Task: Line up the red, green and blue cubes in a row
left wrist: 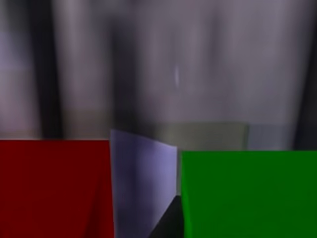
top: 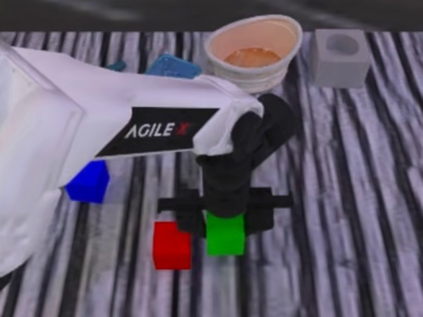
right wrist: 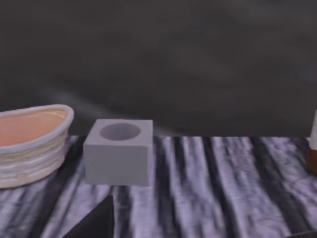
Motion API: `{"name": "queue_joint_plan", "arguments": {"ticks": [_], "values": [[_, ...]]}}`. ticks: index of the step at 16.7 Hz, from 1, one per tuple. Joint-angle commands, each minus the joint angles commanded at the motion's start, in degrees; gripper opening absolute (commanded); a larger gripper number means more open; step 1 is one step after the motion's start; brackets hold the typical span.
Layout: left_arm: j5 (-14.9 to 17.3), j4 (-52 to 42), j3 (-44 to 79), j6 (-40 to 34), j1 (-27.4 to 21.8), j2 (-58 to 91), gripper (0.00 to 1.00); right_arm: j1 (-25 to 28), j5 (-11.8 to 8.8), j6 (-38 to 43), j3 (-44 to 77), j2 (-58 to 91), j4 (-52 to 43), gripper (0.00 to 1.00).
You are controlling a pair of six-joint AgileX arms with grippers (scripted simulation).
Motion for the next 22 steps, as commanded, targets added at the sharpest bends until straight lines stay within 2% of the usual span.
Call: {"name": "queue_joint_plan", "arguments": {"ticks": [4, 17, 22], "values": [[0.0, 0.53, -0.42, -0.03, -0.05, 0.25, 0.0, 0.0, 0.0, 0.0, 0.0, 0.0, 0.0, 1.0], [0.0, 0.53, -0.42, -0.03, -0.05, 0.25, 0.98, 0.0, 0.0, 0.0, 0.0, 0.0, 0.0, 1.0], [0.0, 0.53, -0.42, -0.03, -0.05, 0.25, 1.0, 0.0, 0.0, 0.0, 0.0, 0.0, 0.0, 1.0]]}}
